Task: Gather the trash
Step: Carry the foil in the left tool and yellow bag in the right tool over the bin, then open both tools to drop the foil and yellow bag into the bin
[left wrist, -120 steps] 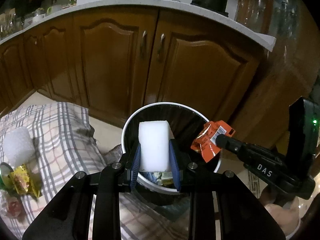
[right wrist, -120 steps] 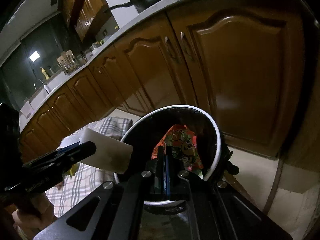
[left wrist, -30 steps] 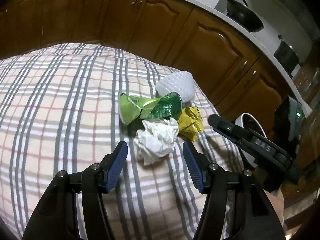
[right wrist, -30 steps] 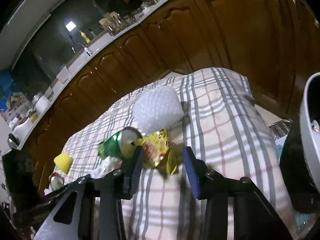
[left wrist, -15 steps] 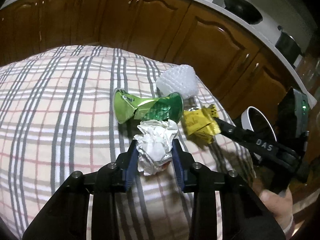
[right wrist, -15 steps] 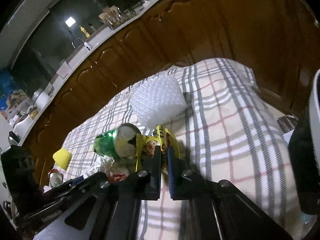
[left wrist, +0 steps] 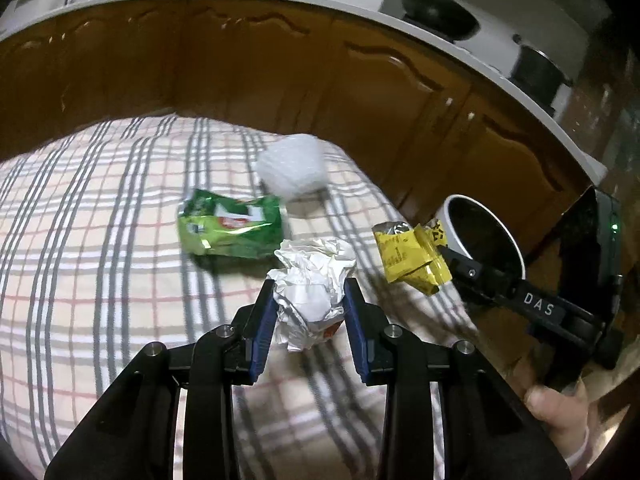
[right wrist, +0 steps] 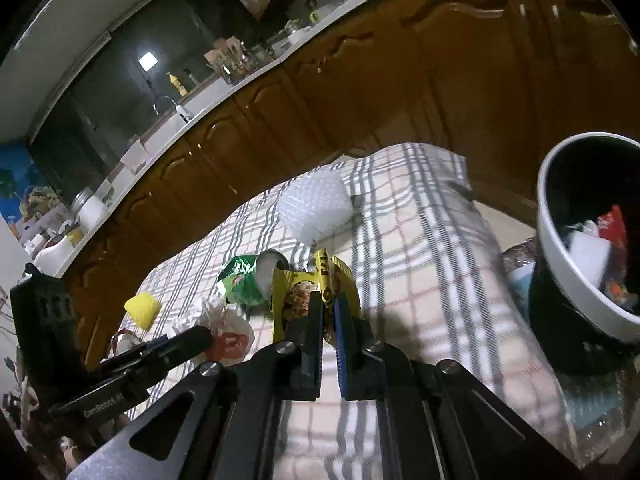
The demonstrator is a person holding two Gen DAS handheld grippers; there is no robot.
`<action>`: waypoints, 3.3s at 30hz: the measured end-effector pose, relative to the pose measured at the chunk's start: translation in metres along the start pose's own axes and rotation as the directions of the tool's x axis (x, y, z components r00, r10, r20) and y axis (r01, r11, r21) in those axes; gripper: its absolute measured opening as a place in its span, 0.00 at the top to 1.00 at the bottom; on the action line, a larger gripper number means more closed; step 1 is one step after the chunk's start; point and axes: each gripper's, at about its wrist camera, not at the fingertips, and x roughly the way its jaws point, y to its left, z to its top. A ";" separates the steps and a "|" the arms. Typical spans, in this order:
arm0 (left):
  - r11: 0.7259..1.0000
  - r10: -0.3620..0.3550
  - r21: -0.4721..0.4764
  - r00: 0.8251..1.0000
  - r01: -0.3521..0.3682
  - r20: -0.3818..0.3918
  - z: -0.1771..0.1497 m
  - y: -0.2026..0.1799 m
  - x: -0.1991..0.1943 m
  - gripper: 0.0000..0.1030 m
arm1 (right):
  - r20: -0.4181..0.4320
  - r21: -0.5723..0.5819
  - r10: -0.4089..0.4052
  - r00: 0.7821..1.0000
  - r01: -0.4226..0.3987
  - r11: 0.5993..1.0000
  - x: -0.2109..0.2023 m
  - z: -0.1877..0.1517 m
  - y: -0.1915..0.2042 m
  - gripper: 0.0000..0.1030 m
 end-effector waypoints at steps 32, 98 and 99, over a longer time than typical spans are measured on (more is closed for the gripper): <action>0.973 -0.062 0.221 0.998 0.063 -0.012 0.000 -0.125 0.018 0.70 | 0.187 0.106 -0.182 0.965 0.164 0.981 -0.125 -0.020 -0.076 0.95; 0.948 -0.129 0.276 0.984 0.158 -0.122 0.045 -0.222 0.127 0.41 | 0.174 0.170 -0.349 0.921 0.321 0.932 -0.124 0.032 -0.180 0.48; 0.950 -0.130 0.268 0.984 0.158 -0.121 0.044 -0.219 0.124 0.41 | 0.180 0.169 -0.344 0.922 0.316 0.934 -0.125 0.031 -0.178 0.40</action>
